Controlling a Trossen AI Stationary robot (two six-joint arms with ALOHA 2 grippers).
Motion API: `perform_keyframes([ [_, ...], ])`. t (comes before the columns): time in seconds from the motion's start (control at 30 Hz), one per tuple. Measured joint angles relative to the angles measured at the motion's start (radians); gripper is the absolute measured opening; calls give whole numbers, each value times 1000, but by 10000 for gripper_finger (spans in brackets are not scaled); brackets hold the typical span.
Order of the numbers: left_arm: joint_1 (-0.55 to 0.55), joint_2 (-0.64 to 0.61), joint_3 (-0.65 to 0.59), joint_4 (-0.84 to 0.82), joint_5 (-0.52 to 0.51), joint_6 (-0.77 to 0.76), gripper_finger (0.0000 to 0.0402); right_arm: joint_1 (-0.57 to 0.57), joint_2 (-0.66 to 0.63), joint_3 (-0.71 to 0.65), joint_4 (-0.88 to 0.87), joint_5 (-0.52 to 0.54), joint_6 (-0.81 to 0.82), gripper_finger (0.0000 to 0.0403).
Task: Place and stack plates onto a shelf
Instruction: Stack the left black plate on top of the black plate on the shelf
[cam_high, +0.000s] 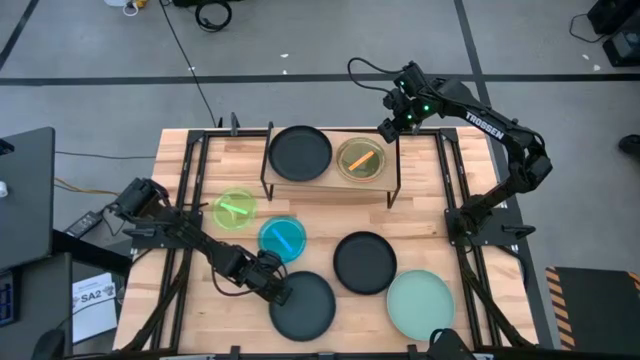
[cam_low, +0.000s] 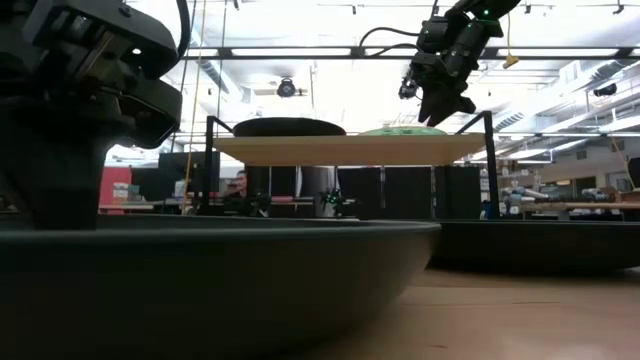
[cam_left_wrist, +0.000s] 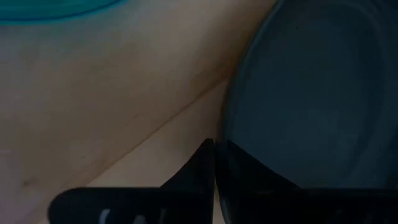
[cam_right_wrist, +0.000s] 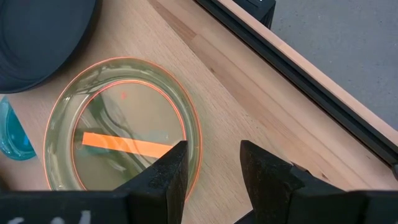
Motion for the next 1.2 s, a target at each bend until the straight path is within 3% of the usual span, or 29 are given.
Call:
perform_keyframes([
  [0.47,40,-118,-3,-43,24,7,18,24,0,0,-4,-4,0,151],
  [0.9,57,-359,-3,-103,28,7,17,178,-5,0,-7,-3,1,151],
  [1.2,193,-527,-3,-137,30,84,17,305,-5,0,-6,0,31,151],
])
